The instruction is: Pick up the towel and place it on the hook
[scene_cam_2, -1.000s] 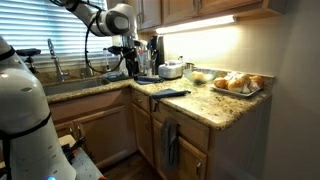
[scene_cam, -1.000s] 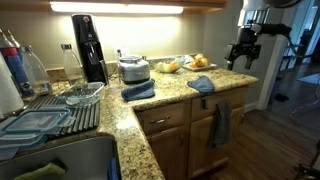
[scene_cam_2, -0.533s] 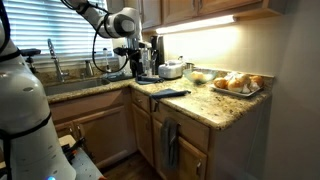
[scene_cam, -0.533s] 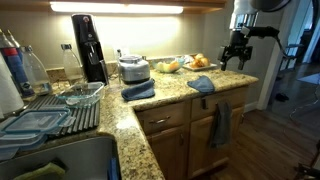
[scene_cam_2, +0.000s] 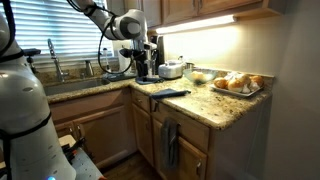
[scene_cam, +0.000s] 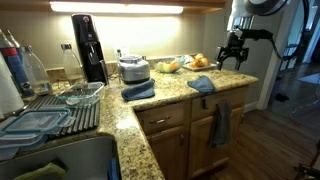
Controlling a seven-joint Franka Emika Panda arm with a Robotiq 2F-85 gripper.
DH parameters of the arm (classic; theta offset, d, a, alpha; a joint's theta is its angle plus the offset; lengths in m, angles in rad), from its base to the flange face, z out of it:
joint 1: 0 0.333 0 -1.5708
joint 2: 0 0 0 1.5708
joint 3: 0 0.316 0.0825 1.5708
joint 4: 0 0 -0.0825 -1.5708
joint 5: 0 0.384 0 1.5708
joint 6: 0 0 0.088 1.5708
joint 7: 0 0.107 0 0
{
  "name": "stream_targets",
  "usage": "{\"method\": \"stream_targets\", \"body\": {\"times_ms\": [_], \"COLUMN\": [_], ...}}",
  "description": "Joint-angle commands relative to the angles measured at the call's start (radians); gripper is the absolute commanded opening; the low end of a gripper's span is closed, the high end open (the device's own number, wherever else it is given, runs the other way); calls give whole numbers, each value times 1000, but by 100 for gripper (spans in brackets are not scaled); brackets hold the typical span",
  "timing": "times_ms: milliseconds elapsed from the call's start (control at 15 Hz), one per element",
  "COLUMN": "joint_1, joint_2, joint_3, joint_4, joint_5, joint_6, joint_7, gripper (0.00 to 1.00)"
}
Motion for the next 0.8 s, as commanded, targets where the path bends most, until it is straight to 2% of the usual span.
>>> {"method": "stream_targets", "body": {"times_ms": [0, 333, 733], "joint_1": [-1, 8, 25], "joint_2": [86, 209, 378], "joint_3": [-43, -98, -155], "joint_4": [68, 161, 274], "joint_5": [-27, -58, -68], "joint_6": [60, 112, 226], "joint_7": [54, 57, 47], "gripper": [100, 100, 100]}}
